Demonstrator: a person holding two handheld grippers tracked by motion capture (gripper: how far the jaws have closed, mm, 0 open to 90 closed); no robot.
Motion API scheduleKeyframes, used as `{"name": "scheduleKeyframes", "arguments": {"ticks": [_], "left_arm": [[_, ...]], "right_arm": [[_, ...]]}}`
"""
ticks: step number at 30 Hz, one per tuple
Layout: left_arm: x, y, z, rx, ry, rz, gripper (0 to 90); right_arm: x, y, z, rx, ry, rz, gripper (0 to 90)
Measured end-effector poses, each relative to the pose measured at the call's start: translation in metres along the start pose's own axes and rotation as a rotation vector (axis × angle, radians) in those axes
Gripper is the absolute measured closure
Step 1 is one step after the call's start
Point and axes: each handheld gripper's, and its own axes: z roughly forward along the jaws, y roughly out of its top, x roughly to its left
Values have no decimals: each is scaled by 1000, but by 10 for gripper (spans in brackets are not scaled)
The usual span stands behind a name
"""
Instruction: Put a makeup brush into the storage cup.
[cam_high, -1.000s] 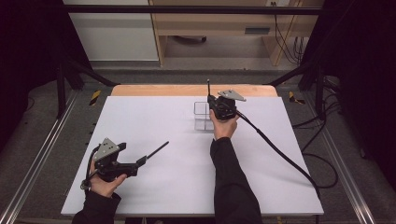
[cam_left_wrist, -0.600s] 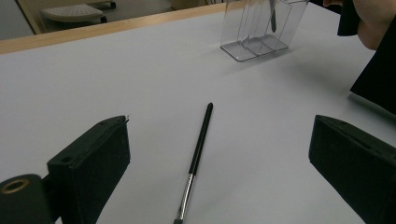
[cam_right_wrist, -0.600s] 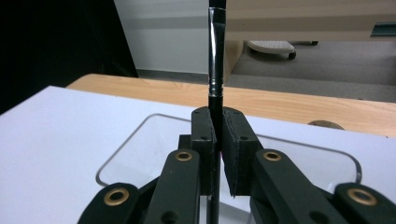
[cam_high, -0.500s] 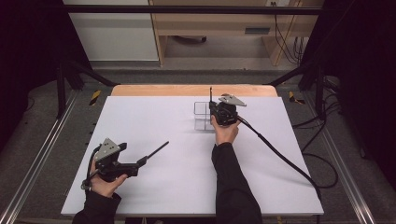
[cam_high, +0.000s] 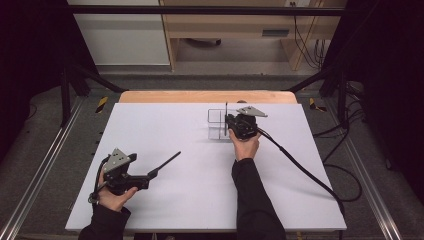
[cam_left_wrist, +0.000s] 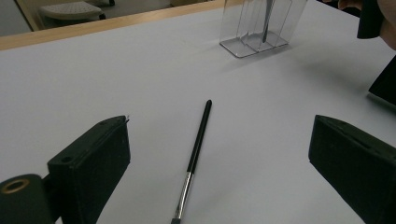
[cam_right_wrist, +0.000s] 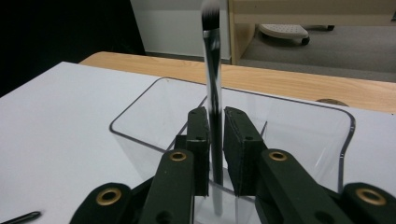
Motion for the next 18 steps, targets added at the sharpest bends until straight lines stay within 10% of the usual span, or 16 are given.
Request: {"name": "scheduleKeyframes", "arguments": {"ticks": [18], "left_arm": [[-2,1,2,7,-4,5,45]], "right_arm": [[0,1,-53,-34,53,-64,522]]}}
